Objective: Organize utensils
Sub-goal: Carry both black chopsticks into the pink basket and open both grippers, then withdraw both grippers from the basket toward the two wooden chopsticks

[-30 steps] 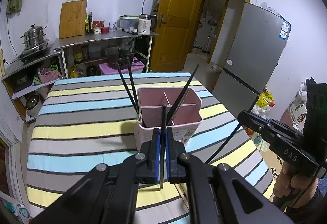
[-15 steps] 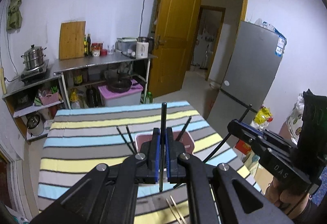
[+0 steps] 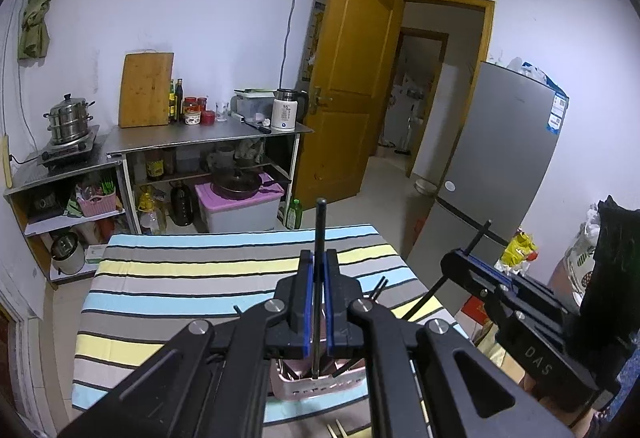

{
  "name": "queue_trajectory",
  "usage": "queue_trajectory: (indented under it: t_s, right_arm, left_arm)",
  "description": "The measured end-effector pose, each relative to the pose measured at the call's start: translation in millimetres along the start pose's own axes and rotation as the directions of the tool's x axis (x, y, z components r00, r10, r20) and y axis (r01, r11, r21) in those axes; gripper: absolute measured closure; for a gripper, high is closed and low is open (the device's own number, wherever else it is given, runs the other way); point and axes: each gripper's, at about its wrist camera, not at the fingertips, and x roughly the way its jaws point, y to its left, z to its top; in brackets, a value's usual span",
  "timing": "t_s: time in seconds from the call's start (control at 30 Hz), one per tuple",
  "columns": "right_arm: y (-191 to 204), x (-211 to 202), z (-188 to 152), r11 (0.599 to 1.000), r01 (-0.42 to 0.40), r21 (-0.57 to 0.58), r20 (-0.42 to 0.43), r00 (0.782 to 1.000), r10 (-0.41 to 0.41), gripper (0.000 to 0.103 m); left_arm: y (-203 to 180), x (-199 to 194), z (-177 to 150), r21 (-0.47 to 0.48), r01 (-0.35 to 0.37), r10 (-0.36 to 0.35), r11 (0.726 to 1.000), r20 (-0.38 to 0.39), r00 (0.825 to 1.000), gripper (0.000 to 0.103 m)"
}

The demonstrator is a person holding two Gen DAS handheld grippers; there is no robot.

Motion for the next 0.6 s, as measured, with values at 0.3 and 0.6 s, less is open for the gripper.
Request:
queue_trajectory:
  t_s: [0.3, 0.6]
  right_arm:
    - [-4.4, 20.5, -12.1, 1.0, 0.01, 0.005, -0.034, 0.999, -0.01, 0.099]
    - [-13.7, 45.0, -44.3, 1.0, 0.016, 0.026, -0.139, 0.99, -0.013, 0.099]
  left_arm:
    - [7.0, 27.8, -19.3, -0.013, -0.002, 0.001, 1.0, -0.038, 0.999, 0.098]
    - [12.5, 49.5, -43.4, -0.022, -0.007, 0.004, 1.0, -0.109, 0.994, 0.098]
